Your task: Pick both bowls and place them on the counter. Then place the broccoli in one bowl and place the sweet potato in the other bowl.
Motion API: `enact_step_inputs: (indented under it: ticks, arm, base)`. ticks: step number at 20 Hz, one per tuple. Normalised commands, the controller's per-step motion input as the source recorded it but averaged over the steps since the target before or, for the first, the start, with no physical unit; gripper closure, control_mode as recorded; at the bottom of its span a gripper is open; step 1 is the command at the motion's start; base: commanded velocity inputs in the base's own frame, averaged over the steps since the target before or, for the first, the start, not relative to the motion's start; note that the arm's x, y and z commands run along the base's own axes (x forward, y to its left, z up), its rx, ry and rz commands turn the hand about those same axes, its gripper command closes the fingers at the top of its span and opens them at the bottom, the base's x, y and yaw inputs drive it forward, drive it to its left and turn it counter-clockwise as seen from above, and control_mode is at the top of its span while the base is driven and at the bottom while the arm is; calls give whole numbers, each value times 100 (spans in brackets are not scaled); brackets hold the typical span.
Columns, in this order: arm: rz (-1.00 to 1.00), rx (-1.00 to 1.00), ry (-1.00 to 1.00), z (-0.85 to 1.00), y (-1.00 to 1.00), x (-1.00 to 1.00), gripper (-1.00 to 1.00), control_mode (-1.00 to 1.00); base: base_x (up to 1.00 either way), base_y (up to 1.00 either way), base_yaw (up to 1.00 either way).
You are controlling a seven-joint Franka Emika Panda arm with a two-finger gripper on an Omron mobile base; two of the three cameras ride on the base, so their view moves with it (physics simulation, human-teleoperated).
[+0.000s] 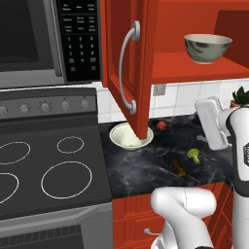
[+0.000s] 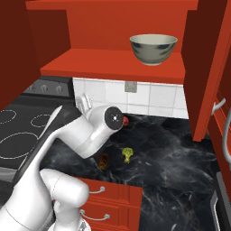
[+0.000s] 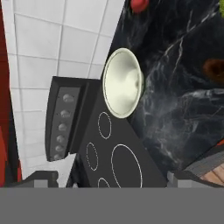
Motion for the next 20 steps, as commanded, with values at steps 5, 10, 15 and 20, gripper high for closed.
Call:
enact_step_inputs:
  ticks: [5,10,15,20]
  arm:
    - [-12,0,0,45,-18,-32,-100,-100]
    - [-17,0,0,45,-13,-20,-100,-100]
    - [-15,0,-1,44,-28,-3,-100,-100]
    - [-22,0,0,43,-27,-1,-100,-100]
  base:
    - [0,0,0]
    - [0,0,0]
    - [0,0,0]
    - [0,0,0]
